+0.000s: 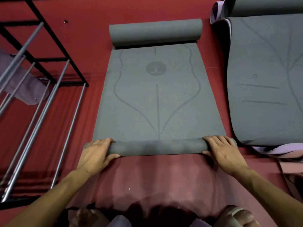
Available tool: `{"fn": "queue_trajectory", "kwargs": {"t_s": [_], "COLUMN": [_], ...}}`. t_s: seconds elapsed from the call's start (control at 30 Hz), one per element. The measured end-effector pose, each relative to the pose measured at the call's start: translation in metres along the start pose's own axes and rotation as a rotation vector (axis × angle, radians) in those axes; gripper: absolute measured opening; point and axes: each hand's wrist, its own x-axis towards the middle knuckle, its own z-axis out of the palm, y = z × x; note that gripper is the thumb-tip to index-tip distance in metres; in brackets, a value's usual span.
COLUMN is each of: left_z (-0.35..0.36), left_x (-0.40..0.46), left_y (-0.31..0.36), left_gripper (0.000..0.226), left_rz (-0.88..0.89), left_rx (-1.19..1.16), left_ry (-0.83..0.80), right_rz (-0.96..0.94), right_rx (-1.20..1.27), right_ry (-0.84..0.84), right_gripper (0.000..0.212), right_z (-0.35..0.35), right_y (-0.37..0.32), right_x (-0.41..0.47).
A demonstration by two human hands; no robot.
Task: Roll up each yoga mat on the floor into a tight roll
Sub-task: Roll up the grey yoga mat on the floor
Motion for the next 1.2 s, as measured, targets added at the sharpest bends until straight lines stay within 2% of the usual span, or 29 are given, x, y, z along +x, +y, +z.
{"fn": "queue_trajectory", "kwargs": {"t_s": [0.13, 0.3, 0.4, 0.5, 0.57, 0.63, 0.73, 0.8, 0.87, 0.93, 1.0, 1.07, 1.2], "left_z": [-0.009, -0.013, -0.012, -0.009, -0.006, -0.003, 0.006, 0.010, 0.014, 0.015, 0.016, 0.015, 0.010], "left_x": [0.008, 0.002, -0.009, -0.013, -0.013, -0.012, -0.008, -0.003, 0.000, -0.003, -0.006, -0.007, -0.006], "left_y": [-0.004, -0.015, -0.013, -0.013, -0.014, -0.016, -0.019, -0.021, -0.020, -0.018, -0.013, -0.009, -0.012], "left_gripper": [0.070, 0.079, 0.070, 0.051, 0.057, 0.066, 0.072, 0.081, 0.080, 0.073, 0.061, 0.052, 0.057], "left_rz": [-0.027, -0.017, -0.048, -0.111, -0.126, -0.137, -0.117, -0.137, -0.164, -0.140, -0.103, -0.083, -0.024], "left_rx": [-0.033, -0.069, -0.090, -0.216, -0.296, -0.367, -0.461, -0.518, -0.545, -0.523, -0.467, -0.401, -0.230], "left_ry": [-0.083, -0.224, -0.281, -0.255, -0.233, -0.212, -0.166, -0.110, -0.040, 0.027, 0.085, 0.111, 0.094], "right_rz": [0.027, 0.027, 0.022, 0.059, 0.098, 0.103, 0.124, 0.152, 0.165, 0.172, 0.136, 0.109, 0.125], "right_rx": [-0.009, -0.018, 0.015, 0.088, 0.169, 0.188, 0.205, 0.265, 0.321, 0.348, 0.304, 0.227, 0.157], "right_ry": [-0.138, -0.282, -0.357, -0.410, -0.455, -0.470, -0.398, -0.347, -0.349, -0.348, -0.308, -0.283, -0.285], "right_gripper": [0.059, 0.079, 0.086, 0.083, 0.068, 0.063, 0.061, 0.053, 0.042, 0.040, 0.054, 0.054, 0.053], "right_z": [-0.009, -0.018, -0.018, -0.017, -0.019, -0.021, -0.024, -0.023, -0.020, -0.019, -0.014, -0.014, -0.026], "right_y": [0.006, 0.007, 0.006, 0.006, 0.005, 0.003, 0.004, 0.005, 0.007, 0.009, 0.012, 0.012, 0.004], "right_x": [0.010, 0.001, -0.012, -0.006, 0.003, 0.008, 0.010, 0.012, 0.014, 0.014, 0.012, 0.011, 0.012]}}
